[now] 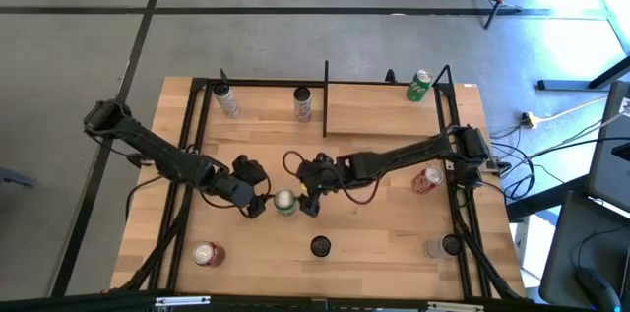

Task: Place canned beverage on shelf
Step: Put the green soda can on the shelf aligned with the other green soda can

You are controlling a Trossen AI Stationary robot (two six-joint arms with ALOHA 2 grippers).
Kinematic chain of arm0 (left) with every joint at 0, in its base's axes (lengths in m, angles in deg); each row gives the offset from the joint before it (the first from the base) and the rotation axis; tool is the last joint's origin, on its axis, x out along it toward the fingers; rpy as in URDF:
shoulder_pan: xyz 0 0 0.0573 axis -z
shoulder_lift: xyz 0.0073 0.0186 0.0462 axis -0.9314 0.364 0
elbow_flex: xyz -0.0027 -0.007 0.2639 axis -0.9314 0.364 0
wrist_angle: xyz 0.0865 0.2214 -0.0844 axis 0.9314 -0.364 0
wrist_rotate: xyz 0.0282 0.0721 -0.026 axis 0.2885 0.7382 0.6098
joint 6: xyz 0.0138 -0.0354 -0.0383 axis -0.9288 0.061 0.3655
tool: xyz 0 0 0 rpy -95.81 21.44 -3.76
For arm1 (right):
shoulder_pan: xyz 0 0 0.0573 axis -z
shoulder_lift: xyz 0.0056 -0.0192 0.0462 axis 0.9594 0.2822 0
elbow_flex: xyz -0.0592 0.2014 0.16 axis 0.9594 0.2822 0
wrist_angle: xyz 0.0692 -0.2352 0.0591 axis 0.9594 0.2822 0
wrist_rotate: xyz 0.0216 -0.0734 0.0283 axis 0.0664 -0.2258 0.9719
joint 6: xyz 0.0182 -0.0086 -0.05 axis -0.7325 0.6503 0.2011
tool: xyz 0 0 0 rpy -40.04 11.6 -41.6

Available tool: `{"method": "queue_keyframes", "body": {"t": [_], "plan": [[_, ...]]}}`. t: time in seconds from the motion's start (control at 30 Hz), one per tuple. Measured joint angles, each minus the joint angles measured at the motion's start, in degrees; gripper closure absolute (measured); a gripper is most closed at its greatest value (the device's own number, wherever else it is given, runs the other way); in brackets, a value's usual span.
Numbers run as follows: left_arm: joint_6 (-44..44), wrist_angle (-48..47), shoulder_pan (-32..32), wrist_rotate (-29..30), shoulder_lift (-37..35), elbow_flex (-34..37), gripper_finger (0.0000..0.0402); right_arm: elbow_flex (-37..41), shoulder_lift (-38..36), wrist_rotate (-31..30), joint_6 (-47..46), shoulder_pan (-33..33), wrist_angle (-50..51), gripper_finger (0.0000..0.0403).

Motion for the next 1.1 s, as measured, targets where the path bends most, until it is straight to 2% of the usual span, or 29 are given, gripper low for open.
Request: {"method": "queue_keyframes", "body": {"t": [0.1,0.27,0.47,0.6,0.7,0.9,1.1], "plan": [[0.0,-2.4,-0.6,-0.3,-0.2,0.0,0.0069,0.1,0.0,0.7,0.2,-0.8,1.4,0.0045],[0.2,-5.4,0.1,-5.1,-1.6,-0.5,0.0069,-4.0,0.0,2.8,0.4,-1.2,5.8,0.0045],[2.3,-7.1,4.4,-9.0,-6.3,-1.7,0.0069,-9.1,0.1,0.7,4.4,-2.1,-1.5,0.0045],[4.8,-8.0,8.1,-9.0,-9.3,-1.7,0.0069,-9.3,1.5,-2.0,6.3,-2.0,-6.1,0.0045],[5.8,-8.3,10.3,-8.8,-10.2,-1.7,0.0069,-9.1,3.7,-3.3,6.2,-2.0,-5.5,0.0045],[6.5,-8.3,12.8,-8.7,-10.0,-1.7,0.0069,-9.2,7.9,-0.2,3.9,-2.2,-7.1,0.0045],[6.4,-8.3,12.8,-8.6,-10.0,-1.7,0.0069,-9.2,9.4,-0.9,3.2,-2.4,-6.2,0.0045]]}}
